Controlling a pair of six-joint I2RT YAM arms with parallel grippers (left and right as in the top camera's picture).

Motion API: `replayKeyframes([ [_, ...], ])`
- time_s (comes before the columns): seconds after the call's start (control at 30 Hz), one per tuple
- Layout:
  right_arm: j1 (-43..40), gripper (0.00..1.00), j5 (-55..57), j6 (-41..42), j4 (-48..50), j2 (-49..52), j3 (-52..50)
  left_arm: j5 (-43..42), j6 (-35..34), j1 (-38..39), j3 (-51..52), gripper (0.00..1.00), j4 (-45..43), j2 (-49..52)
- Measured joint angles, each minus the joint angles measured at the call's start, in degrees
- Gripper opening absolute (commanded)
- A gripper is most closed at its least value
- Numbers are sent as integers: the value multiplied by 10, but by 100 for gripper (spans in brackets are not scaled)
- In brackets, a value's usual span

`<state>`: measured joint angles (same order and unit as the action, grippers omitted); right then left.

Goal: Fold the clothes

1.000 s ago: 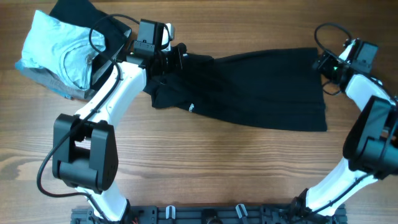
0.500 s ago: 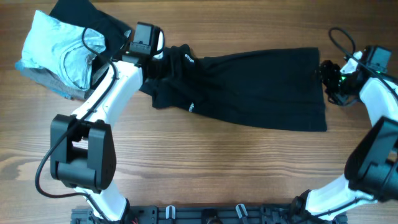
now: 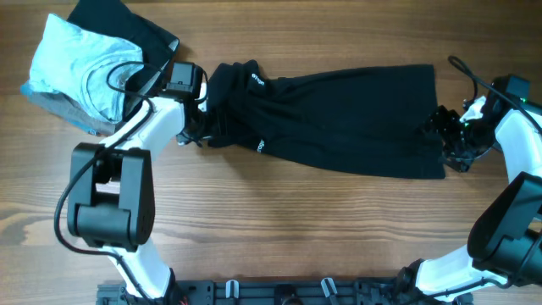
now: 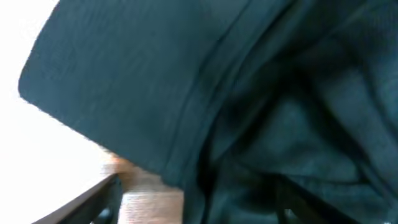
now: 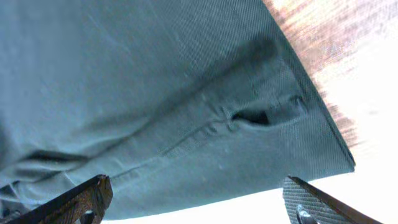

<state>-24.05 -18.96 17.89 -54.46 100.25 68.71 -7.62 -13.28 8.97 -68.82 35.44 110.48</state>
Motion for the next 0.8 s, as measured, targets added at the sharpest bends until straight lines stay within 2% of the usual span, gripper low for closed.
replayKeyframes([
  [0.03,0,94,1,-2,-2,0,0,-5,-1,0,0,14,-7,3],
  [0.07,0,94,2,-4,-4,0,0,-4,1,0,-1,6,-10,7],
  [0.1,0,94,2,-8,-6,0,0,-6,3,-1,-3,4,-14,12],
  [0.27,0,96,33,-15,-39,0,-3,-12,-3,-3,-16,4,9,22],
  [0.4,0,89,56,-8,-42,0,-29,-8,-37,-16,-22,4,74,21],
  [0.6,0,88,51,-1,-9,0,-112,-8,-66,-62,-19,4,167,15],
  [0.8,0,62,48,25,71,-15,-160,3,-72,-72,-14,4,196,12],
])
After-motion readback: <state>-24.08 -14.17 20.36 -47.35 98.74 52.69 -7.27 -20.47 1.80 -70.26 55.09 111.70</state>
